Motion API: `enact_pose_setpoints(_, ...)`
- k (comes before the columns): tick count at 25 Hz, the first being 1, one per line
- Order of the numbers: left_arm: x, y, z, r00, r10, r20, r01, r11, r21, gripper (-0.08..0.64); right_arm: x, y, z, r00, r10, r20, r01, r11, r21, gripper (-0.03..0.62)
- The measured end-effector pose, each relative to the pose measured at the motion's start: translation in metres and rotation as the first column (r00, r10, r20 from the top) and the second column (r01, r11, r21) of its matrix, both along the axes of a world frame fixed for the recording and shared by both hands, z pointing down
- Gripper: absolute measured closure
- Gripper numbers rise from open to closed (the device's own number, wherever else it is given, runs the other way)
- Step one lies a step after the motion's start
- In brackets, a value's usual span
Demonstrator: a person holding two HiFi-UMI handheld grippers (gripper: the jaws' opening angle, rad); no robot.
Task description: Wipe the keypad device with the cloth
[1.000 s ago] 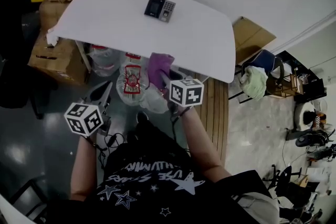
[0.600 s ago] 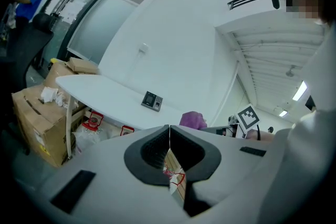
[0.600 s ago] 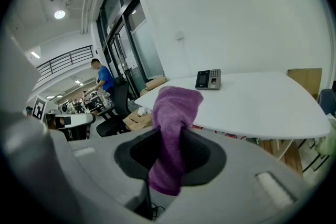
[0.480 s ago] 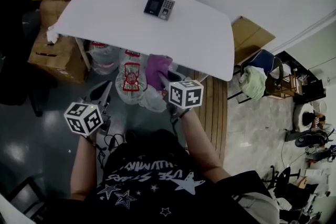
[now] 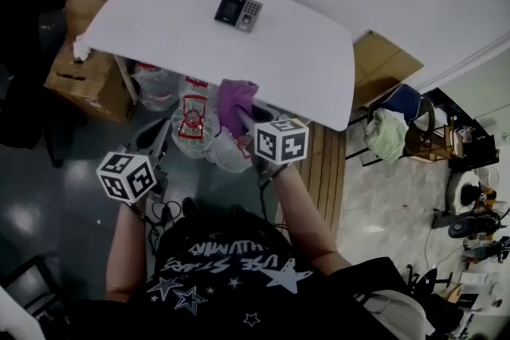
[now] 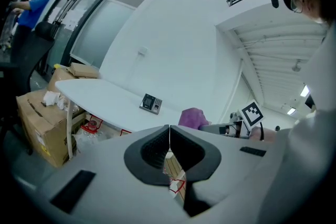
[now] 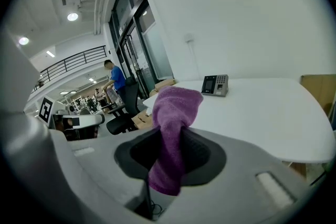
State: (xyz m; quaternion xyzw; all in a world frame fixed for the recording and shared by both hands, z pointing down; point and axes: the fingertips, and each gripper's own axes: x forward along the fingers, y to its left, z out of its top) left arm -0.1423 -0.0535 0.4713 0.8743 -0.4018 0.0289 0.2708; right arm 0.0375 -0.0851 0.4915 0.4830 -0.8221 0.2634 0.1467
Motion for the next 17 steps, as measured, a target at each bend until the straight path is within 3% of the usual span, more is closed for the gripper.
enact_pose_setpoints(12,0.062,0.029,-0.012,0.997,-0.067,0.040,0.066,0.997,0.030,0.552,0.056,0.021,-0.006,0.997,-0.070,0.036,0.069,0.998,0.009,0.494)
enact_pose_setpoints(17,0.088,0.041,-0.008,0.992,-0.083,0.092,0.082,0.996,0.022,0.552,0.084,0.030,-0.005,0.997,-0.072,0.034,0.072,0.997,0.009,0.494)
